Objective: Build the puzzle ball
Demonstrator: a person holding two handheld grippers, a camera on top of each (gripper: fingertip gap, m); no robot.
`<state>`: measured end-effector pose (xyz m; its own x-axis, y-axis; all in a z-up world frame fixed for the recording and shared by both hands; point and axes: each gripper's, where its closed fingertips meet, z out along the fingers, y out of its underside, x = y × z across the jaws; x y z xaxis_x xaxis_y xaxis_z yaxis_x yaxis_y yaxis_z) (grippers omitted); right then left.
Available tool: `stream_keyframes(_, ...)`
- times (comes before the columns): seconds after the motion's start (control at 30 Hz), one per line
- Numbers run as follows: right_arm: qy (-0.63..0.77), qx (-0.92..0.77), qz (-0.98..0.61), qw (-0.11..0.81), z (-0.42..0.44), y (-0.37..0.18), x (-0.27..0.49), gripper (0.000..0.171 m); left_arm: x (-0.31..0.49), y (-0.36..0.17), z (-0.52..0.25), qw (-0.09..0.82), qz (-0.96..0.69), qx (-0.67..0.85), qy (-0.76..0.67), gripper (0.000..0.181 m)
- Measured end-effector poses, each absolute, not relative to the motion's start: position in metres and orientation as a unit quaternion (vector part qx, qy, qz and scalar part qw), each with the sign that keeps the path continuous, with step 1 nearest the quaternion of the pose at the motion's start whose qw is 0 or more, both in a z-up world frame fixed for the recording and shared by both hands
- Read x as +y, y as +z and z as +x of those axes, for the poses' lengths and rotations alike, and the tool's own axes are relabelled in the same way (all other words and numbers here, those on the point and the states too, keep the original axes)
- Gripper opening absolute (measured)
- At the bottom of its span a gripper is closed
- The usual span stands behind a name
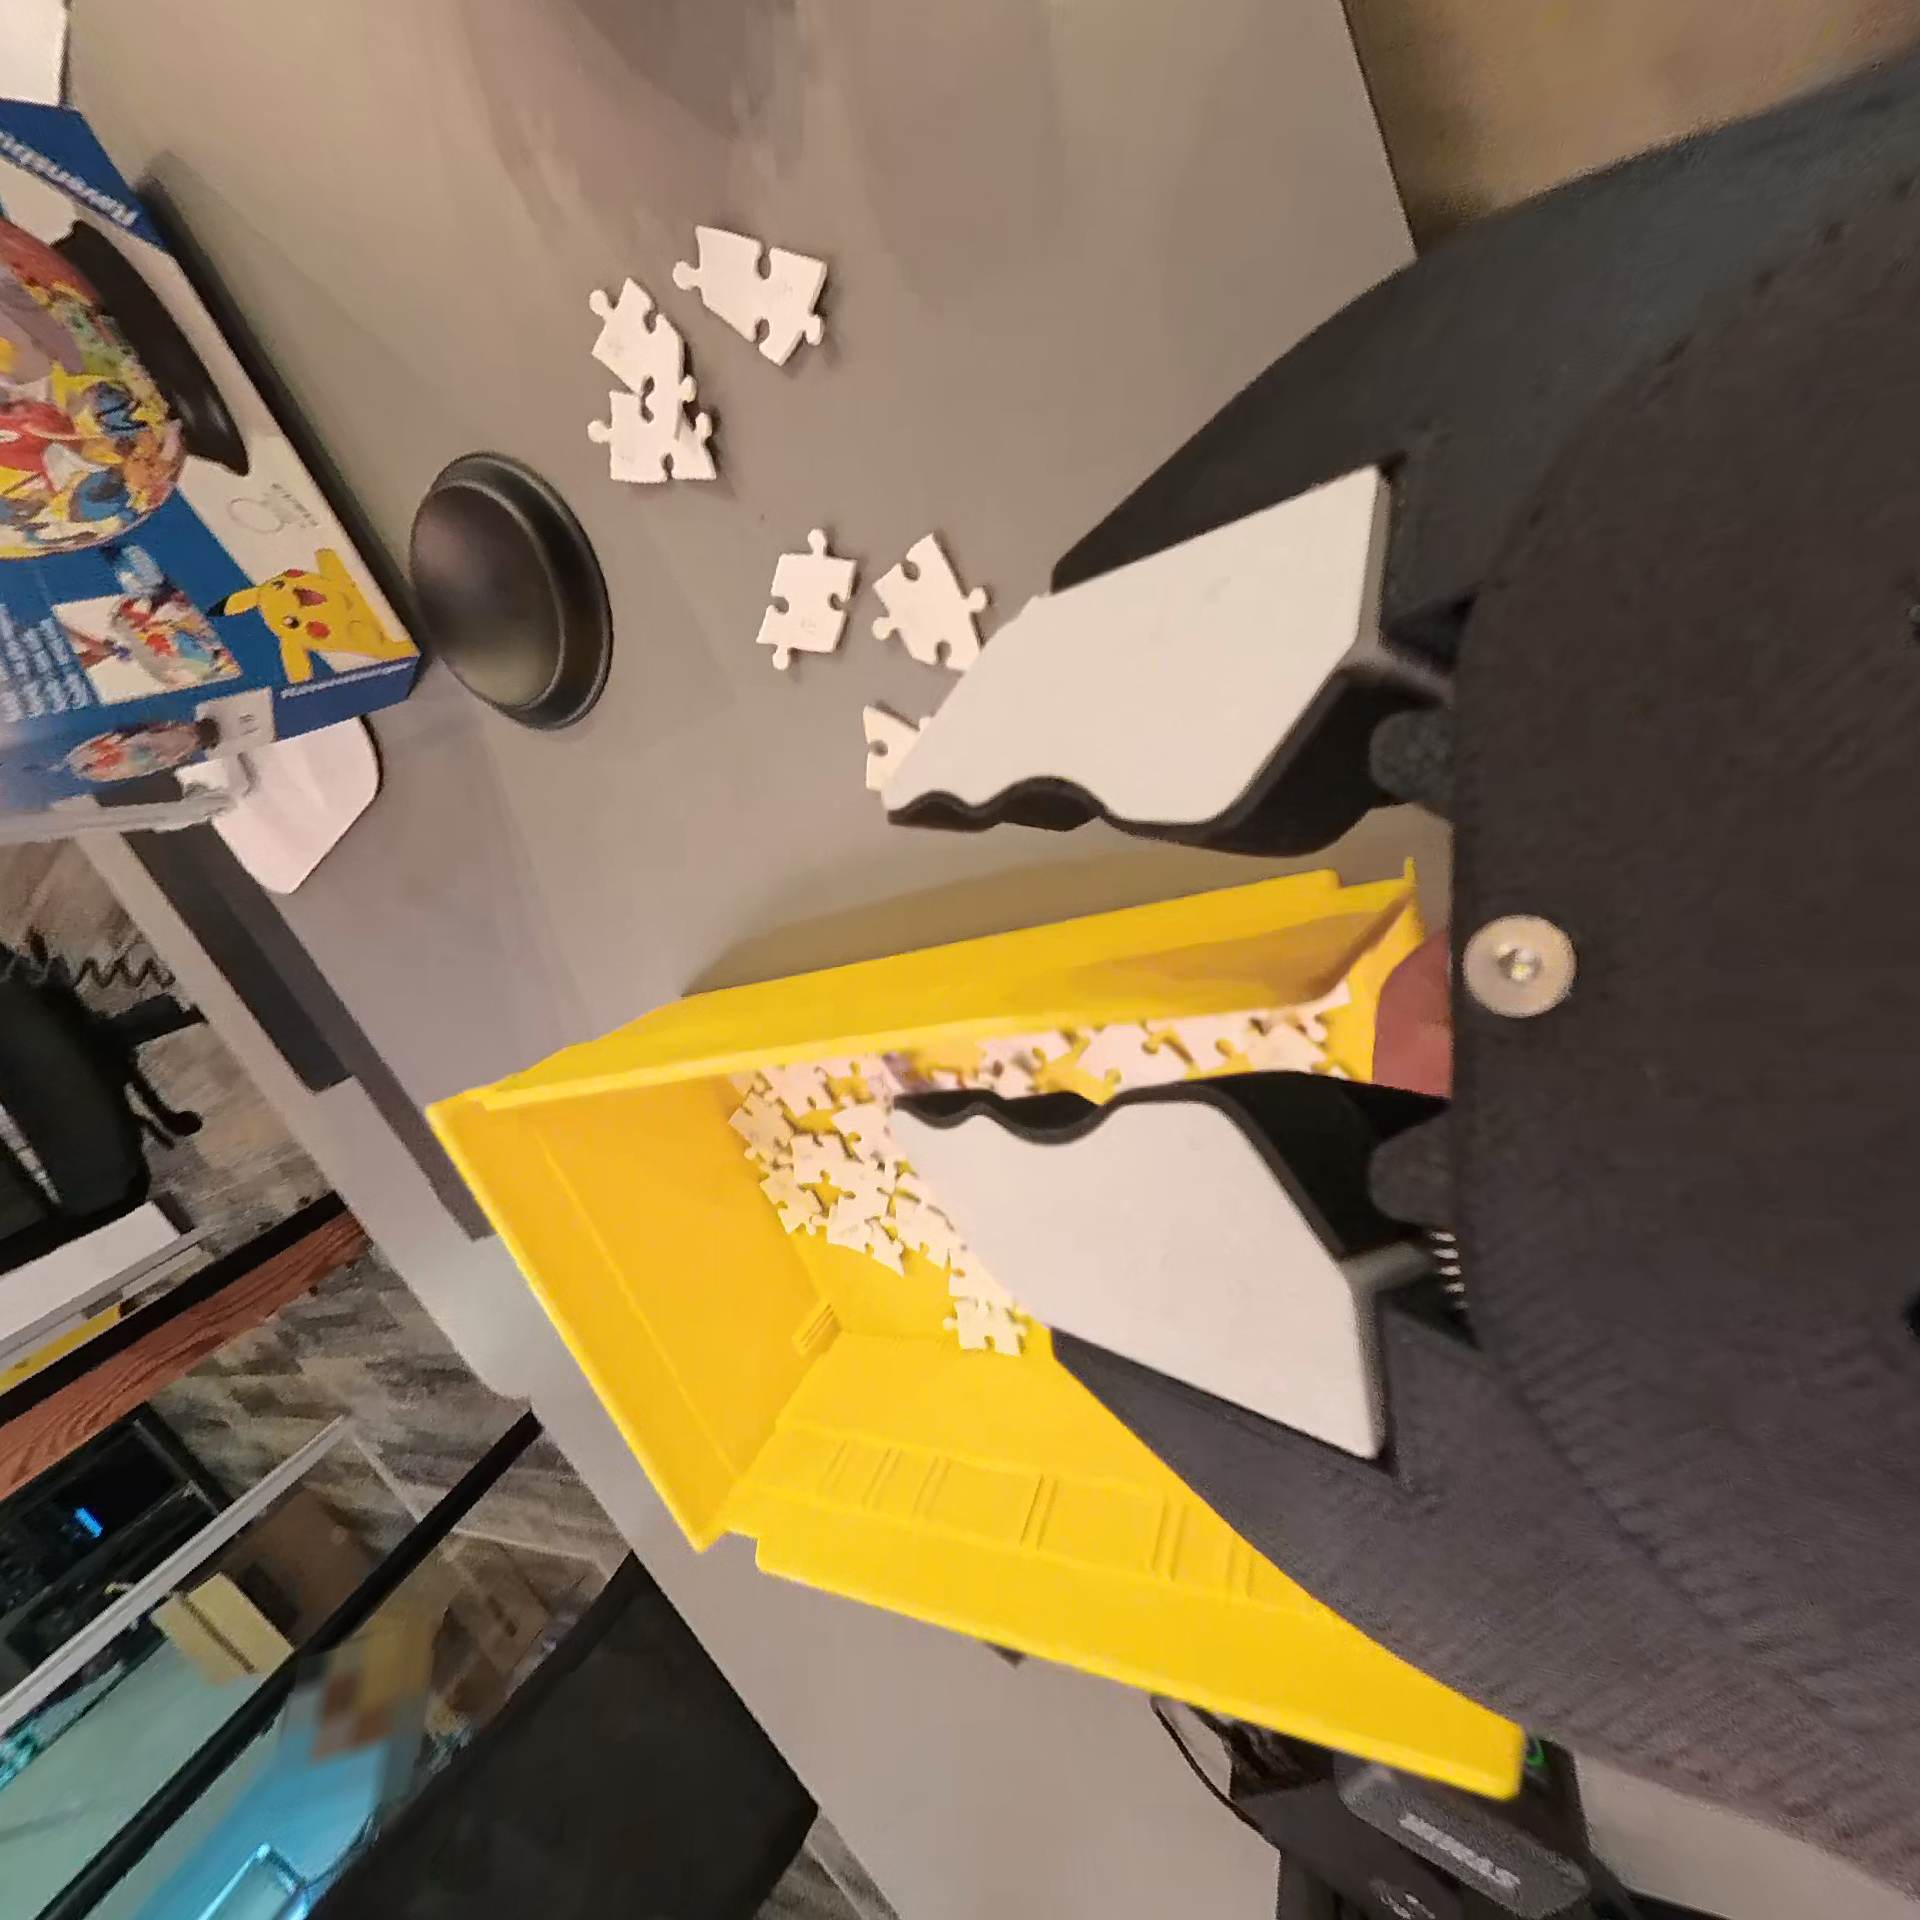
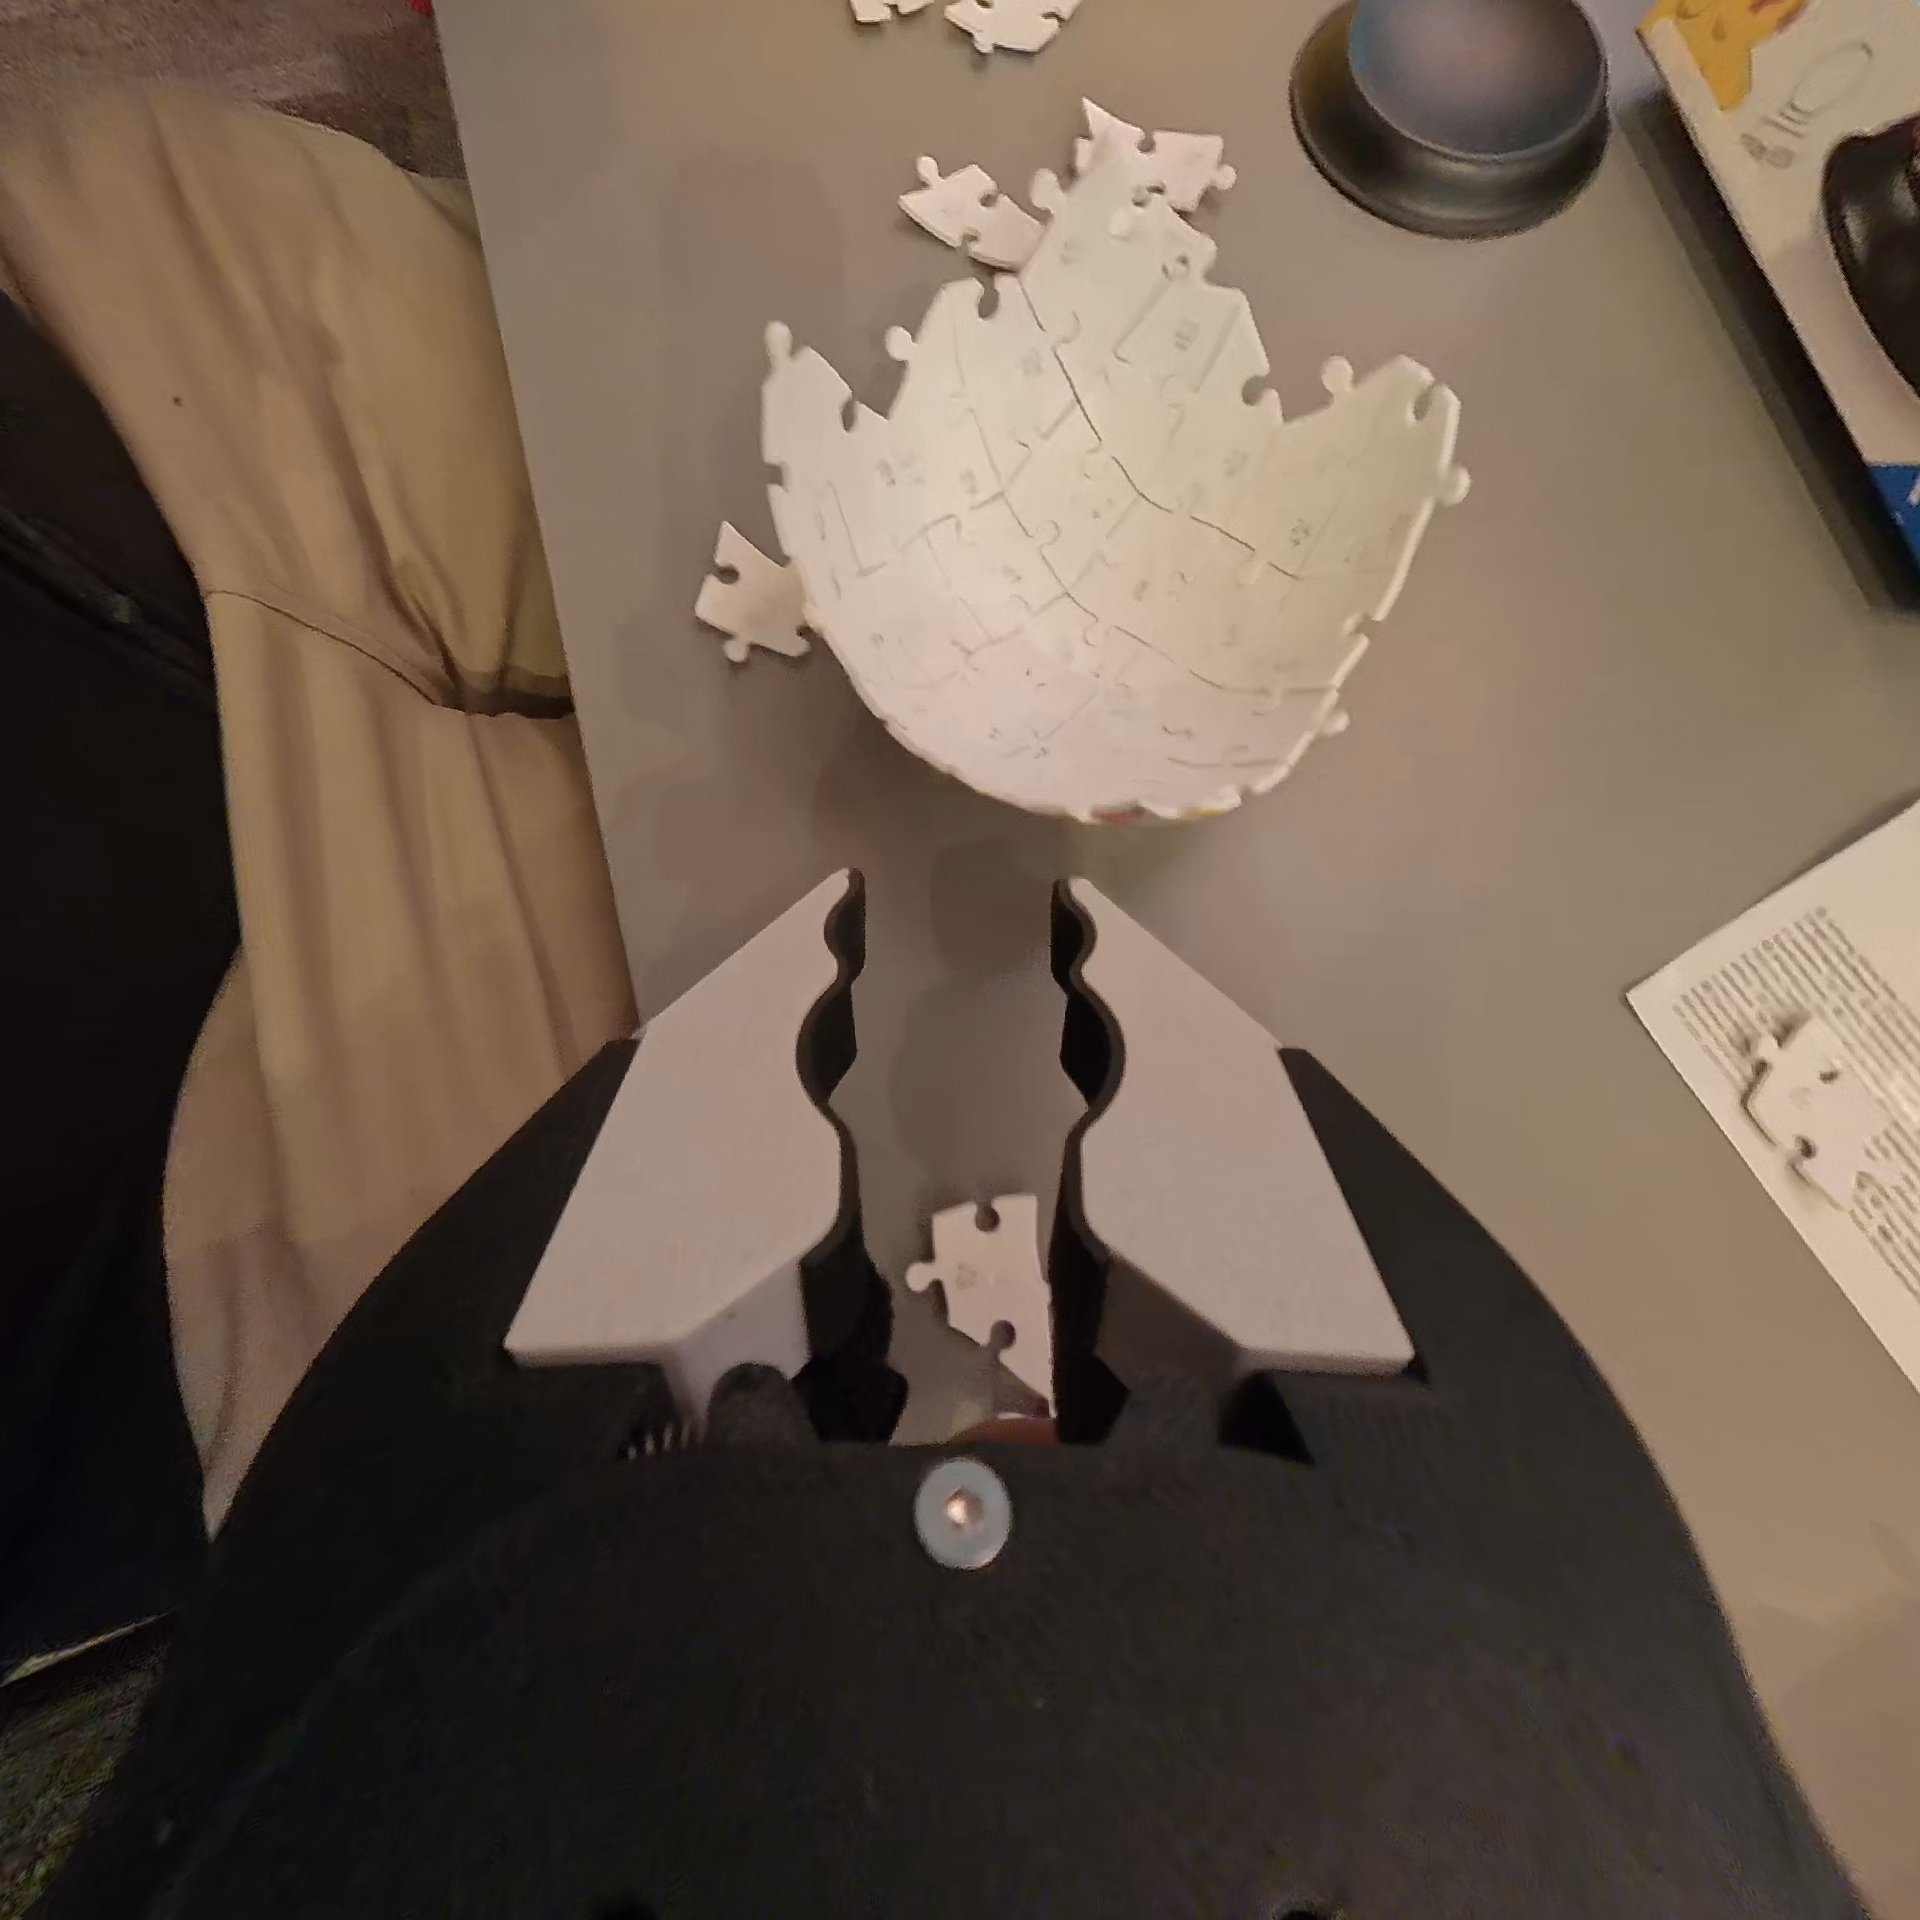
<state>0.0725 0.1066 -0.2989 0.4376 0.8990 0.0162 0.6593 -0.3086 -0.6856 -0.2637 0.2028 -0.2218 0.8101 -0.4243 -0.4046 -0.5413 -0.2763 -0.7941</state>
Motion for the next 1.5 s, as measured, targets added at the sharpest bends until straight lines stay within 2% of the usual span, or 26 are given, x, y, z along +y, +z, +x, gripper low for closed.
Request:
stream_keyframes(0.33,0.158,-0.409,-0.823,0.362,0.111,-0.3,0.142,0.034,0.209,-0.172,-0.341,0.585,-0.782,0.21,0.054,0.04)
stream_keyframes(0.63,0.093,-0.343,-0.858,0.371,0.146,-0.319,0.176,0.036,0.215,-0.187,-0.433,0.526,-0.823,0.198,0.091,0.044)
stream_keyframes(0.8,0.064,-0.327,-0.867,0.369,0.157,-0.326,0.187,0.036,0.228,-0.21,-0.447,0.484,-0.835,0.236,0.113,0.042)
stream_keyframes(0.9,0.057,-0.316,-0.872,0.368,0.162,-0.33,0.192,0.037,0.241,-0.215,-0.45,0.51,-0.826,0.216,0.107,0.035)
stream_keyframes(1.13,0.042,-0.301,-0.87,0.389,0.17,-0.33,0.206,0.039,0.242,-0.225,-0.46,0.539,-0.815,0.191,0.095,0.033)
stream_keyframes(1.37,0.067,-0.273,-0.875,0.395,0.173,-0.331,0.216,0.04,0.235,-0.228,-0.461,0.543,-0.821,0.173,0.025,0.034)
stream_keyframes(1.5,0.086,-0.26,-0.879,0.391,0.174,-0.333,0.217,0.042,0.231,-0.234,-0.457,0.531,-0.821,0.208,0.028,0.044)
